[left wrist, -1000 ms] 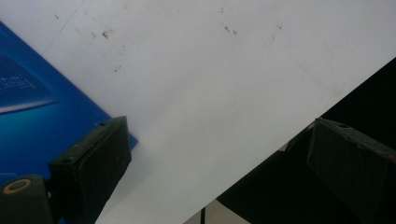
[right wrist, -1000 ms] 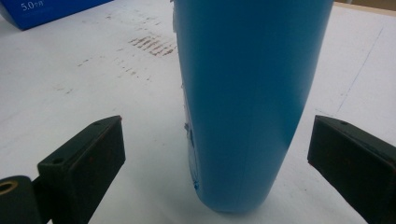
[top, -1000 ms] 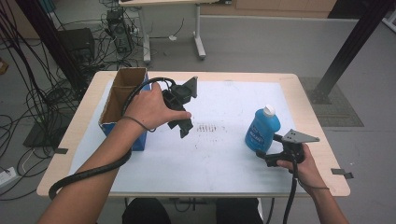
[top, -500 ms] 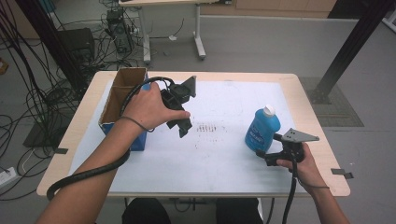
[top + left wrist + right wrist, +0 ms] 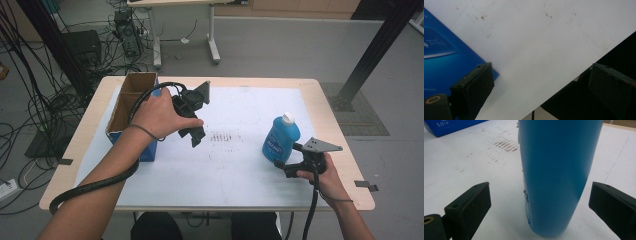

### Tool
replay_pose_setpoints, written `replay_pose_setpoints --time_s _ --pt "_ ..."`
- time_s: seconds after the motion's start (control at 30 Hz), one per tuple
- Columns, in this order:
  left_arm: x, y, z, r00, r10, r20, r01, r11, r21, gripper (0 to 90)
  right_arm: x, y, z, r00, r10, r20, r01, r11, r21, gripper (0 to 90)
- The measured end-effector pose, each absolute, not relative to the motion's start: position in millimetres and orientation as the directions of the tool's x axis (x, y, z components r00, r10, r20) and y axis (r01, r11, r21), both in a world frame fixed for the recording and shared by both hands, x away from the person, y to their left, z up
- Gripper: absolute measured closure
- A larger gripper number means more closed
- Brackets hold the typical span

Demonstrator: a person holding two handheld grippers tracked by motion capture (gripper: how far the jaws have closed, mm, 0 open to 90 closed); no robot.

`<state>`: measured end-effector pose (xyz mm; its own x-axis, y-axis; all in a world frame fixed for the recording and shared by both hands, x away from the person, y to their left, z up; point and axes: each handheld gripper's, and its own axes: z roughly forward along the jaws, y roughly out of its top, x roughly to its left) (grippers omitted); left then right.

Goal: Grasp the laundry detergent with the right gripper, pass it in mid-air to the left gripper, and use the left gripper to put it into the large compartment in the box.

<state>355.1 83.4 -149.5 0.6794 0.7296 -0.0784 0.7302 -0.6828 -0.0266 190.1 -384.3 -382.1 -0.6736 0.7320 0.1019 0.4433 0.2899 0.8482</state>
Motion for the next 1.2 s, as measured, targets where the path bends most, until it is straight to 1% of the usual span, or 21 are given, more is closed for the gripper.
replay_pose_setpoints --time_s 1.2 --pt "355.5 84.1 -148.9 0.683 0.726 -0.080 0.727 -0.686 -0.019 6.6 187.3 -387.2 -380.3 -0.665 0.740 0.103 0.443 0.280 0.852 4.1"
